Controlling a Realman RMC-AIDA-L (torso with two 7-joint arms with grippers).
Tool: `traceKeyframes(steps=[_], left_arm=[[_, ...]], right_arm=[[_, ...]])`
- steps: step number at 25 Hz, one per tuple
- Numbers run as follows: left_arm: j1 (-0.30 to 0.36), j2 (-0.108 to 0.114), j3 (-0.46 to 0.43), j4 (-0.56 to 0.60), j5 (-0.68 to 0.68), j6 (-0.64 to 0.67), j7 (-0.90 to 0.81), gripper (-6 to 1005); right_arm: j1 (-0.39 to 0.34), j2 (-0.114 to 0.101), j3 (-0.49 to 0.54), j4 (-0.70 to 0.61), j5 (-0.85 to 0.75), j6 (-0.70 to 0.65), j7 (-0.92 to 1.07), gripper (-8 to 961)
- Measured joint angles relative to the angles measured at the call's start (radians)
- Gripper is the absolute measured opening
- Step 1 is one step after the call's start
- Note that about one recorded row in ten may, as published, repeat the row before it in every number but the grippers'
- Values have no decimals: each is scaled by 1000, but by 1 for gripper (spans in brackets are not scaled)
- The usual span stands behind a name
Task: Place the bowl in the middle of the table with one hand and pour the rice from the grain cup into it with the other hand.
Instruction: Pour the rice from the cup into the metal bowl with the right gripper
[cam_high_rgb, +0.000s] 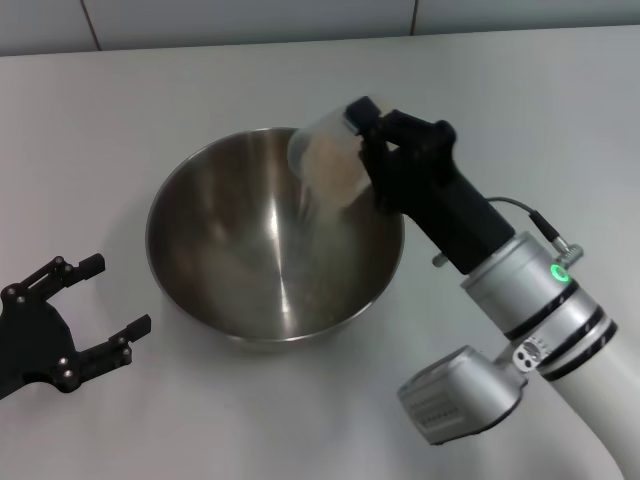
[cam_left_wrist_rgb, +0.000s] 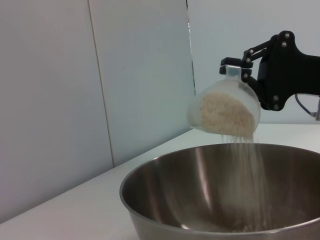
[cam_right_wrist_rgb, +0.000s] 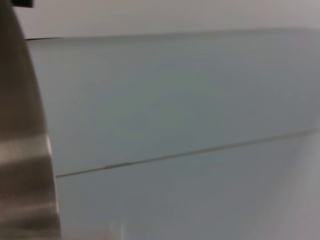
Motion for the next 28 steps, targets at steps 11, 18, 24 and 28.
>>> traceKeyframes(steps=[11, 18, 24, 28], left_arm=[[0, -2, 0, 0, 0, 0, -1, 846], [-1, -3, 0, 0, 0, 0, -1, 846], [-5, -4, 0, 0, 0, 0, -1, 846], [-6, -5, 0, 0, 1, -1, -1, 846]], right_arm=[[17, 0, 11, 11, -134, 97, -307, 17], [-7, 0, 6, 55, -129, 106, -607, 20], [-15, 0, -11, 60, -133, 117, -896, 23], [-14, 0, -18, 68, -135, 123, -963, 25]])
